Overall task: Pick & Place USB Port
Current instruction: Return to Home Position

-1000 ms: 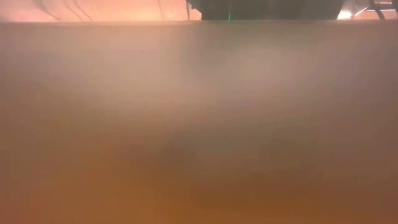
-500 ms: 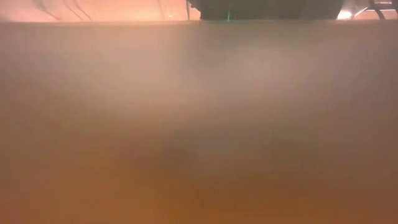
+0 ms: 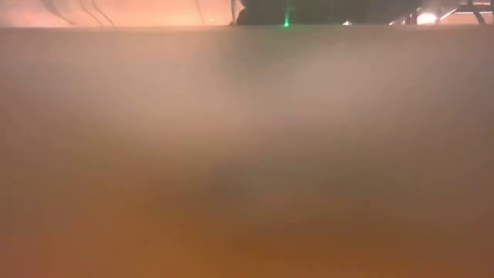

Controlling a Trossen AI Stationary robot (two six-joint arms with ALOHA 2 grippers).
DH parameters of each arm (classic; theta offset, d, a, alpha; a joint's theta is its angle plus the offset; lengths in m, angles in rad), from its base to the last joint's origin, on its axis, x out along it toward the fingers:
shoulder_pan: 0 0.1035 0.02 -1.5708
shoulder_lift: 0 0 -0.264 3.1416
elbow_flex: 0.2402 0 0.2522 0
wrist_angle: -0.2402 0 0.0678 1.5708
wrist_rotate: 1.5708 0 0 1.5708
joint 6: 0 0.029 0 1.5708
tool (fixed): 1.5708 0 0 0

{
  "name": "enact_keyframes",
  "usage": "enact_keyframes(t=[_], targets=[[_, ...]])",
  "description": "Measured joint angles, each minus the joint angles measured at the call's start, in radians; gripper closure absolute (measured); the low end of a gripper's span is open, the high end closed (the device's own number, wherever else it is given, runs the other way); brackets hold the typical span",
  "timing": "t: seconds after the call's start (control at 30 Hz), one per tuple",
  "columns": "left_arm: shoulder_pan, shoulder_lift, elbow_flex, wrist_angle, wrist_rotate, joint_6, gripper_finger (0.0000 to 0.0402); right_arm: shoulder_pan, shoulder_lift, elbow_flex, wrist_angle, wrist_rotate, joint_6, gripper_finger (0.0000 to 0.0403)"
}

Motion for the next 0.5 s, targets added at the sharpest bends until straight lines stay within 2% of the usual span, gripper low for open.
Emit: enact_keyframes(t=[0.03, 0.1, 0.17, 0.2, 0.27, 0.37, 0.5], targets=[[0.0, 0.0, 0.0, -0.002, -0.015, 0.007, 0.0206, -0.009, -0.027, 0.0, -0.1, -0.108, 0.079, 0.0389], [0.0, 0.0, 0.0, -0.007, -0.035, 0.014, 0.0206, -0.04, -0.08, 0.0, -0.255, -0.415, 0.23, 0.0395], [0.0, 0.0, 0.0, -0.011, -0.035, 0.014, 0.0206, -0.088, -0.119, 0.0, -0.322, -0.695, 0.354, 0.0393], [0.0, 0.0, 0.0, -0.014, -0.035, 0.014, 0.0206, -0.112, -0.137, -0.001, -0.346, -0.79, 0.404, 0.0394], [0.0, 0.0, 0.0, -0.015, -0.031, 0.007, 0.0206, -0.161, -0.175, -0.035, -0.345, -0.875, 0.47, 0.04], [0.0, 0.0, 0.0, -0.015, -0.012, 0.006, 0.0206, -0.239, -0.247, -0.15, -0.28, -0.876, 0.535, 0.04], [0.0, 0.0, -0.007, -0.015, -0.008, 0.005, 0.0206, -0.357, -0.394, -0.395, -0.109, -0.89, 0.656, 0.0402]])
